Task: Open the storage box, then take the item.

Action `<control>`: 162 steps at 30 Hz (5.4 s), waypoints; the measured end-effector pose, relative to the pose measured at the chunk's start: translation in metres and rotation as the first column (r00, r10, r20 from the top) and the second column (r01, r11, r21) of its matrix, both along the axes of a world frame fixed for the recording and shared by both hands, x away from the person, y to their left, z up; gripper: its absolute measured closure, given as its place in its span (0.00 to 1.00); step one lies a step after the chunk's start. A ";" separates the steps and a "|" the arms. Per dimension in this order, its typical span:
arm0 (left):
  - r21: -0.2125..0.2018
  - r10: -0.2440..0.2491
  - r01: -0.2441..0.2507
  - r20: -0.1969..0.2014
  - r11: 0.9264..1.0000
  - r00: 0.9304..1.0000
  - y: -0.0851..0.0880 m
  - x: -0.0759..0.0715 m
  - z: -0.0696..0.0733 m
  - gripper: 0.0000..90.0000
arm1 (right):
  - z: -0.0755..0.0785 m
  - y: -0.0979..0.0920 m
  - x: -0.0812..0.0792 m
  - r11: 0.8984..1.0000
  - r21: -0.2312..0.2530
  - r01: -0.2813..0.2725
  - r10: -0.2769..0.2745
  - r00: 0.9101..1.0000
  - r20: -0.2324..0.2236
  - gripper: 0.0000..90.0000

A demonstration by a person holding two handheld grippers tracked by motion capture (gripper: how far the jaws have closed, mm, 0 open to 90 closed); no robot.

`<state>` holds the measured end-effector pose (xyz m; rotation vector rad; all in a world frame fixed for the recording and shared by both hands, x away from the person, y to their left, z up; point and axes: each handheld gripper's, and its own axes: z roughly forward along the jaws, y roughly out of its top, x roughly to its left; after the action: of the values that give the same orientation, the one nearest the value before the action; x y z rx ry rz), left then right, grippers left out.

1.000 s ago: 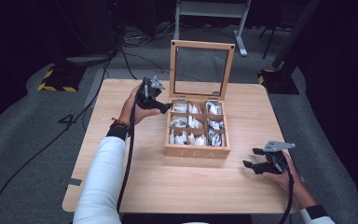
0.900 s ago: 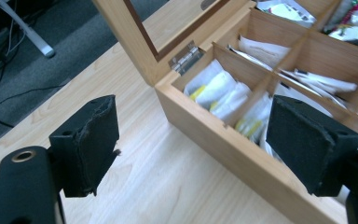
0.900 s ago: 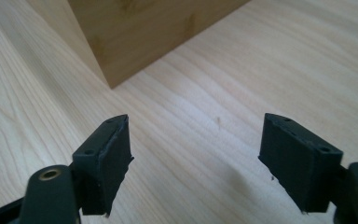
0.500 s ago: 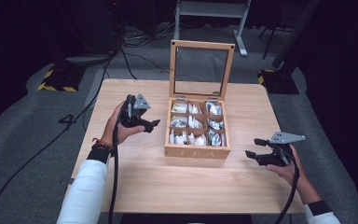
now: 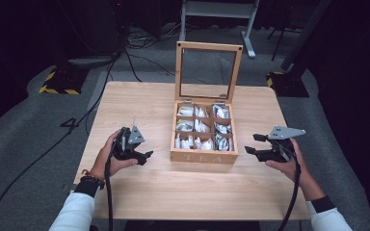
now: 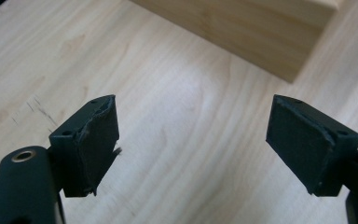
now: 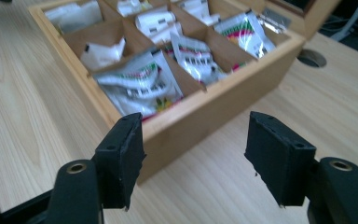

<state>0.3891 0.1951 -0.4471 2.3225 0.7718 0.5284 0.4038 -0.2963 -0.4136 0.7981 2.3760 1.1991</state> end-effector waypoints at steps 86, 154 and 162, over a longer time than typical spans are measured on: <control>-0.128 -0.020 0.003 -0.131 0.992 0.991 0.032 -0.039 -0.057 0.16 | -0.002 0.123 0.045 0.971 -0.048 -0.234 0.232 0.971 -0.053 0.97; -0.128 -0.019 0.002 -0.135 0.992 0.991 0.032 -0.038 -0.057 0.16 | -0.001 0.108 -0.038 0.915 0.000 -0.404 0.404 0.915 -0.010 0.97; -0.128 -0.019 0.002 -0.135 0.992 0.991 0.032 -0.038 -0.057 0.16 | -0.019 0.119 -0.039 0.905 -0.045 -0.424 0.421 0.905 -0.056 0.97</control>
<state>0.3508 0.2268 -0.5041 2.2591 0.8314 0.3086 0.3645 -0.1772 -0.4329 0.2944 2.6954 1.2711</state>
